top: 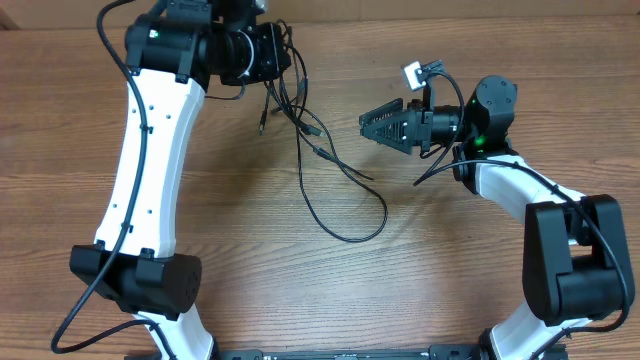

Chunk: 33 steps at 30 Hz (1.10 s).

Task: Untangle cables

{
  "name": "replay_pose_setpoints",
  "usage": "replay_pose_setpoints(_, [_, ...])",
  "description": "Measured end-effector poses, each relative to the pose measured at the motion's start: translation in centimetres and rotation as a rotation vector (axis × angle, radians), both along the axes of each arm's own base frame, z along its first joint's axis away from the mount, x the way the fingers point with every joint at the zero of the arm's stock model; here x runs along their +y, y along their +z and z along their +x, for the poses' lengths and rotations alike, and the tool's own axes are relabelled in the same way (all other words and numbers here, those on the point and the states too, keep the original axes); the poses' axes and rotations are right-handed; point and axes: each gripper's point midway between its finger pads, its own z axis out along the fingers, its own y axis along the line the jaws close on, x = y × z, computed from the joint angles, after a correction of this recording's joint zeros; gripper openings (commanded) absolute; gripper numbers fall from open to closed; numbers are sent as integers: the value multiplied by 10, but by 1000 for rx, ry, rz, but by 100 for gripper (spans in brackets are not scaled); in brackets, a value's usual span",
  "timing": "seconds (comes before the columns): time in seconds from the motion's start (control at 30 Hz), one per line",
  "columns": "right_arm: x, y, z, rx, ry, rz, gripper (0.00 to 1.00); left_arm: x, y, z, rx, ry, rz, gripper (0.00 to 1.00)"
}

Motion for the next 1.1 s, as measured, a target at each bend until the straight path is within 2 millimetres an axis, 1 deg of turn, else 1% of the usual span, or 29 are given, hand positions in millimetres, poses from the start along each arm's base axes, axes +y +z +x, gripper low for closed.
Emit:
replay_pose_setpoints(0.17, [12,0,-3,-1,9,2,67,-18,-4,-8,-15,-45,49,4])
replay_pose_setpoints(0.3, [20,1,-5,-2,9,3,59,-36,-7,-14,-34,-69,103,4])
replay_pose_setpoints(0.5, [22,1,-1,-3,-17,5,58,-55,-9,-22,-51,-84,145,4])
replay_pose_setpoints(0.7, [22,1,3,-2,-38,6,57,-57,-12,-25,-40,-31,186,4])
replay_pose_setpoints(0.8, [23,1,2,-1,-36,7,55,-58,-13,-25,-25,9,182,4])
replay_pose_setpoints(0.9, [24,1,2,0,-37,7,54,-61,-15,-26,-5,45,171,4])
replay_pose_setpoints(0.97, [24,1,3,0,-39,7,55,-64,-20,-25,16,64,167,4])
replay_pose_setpoints(1.1, [24,1,3,0,-41,7,54,-69,-39,-21,70,92,169,4])
